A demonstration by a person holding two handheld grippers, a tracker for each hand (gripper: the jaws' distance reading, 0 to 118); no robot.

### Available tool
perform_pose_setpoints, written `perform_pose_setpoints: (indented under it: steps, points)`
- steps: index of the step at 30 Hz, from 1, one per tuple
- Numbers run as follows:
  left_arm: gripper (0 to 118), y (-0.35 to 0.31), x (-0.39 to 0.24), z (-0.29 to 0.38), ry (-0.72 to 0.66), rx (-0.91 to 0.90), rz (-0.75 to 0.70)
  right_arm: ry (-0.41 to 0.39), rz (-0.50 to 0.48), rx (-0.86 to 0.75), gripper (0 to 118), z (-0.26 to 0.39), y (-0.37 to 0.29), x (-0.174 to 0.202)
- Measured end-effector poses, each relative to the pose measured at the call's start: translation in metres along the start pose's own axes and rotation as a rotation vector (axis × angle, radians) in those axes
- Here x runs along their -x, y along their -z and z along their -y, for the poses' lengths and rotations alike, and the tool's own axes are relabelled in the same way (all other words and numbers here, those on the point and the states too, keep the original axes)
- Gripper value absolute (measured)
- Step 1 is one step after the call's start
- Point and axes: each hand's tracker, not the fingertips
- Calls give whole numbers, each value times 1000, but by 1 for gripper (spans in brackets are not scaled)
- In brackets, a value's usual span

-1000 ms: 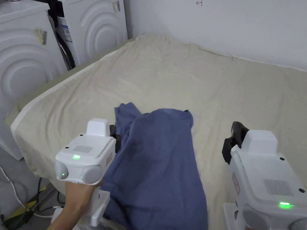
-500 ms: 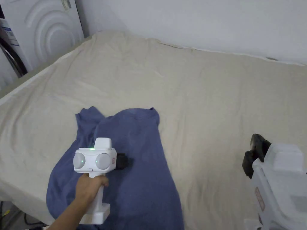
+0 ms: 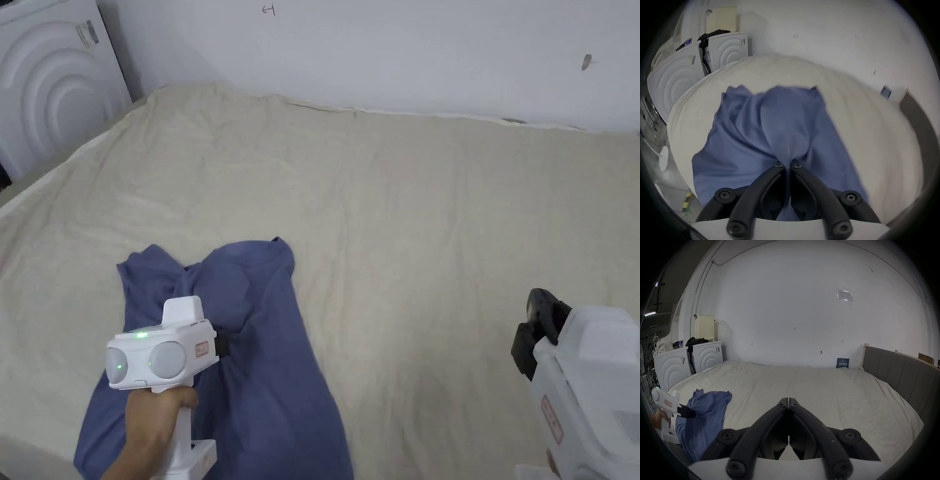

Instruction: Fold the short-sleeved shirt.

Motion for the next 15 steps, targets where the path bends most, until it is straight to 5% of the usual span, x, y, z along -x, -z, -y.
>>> perform_pose_setpoints:
  steps: [15]
  points:
    - [5, -121, -209, -123, 340, -305, 459, 41, 95, -105, 1, -19, -47, -62]
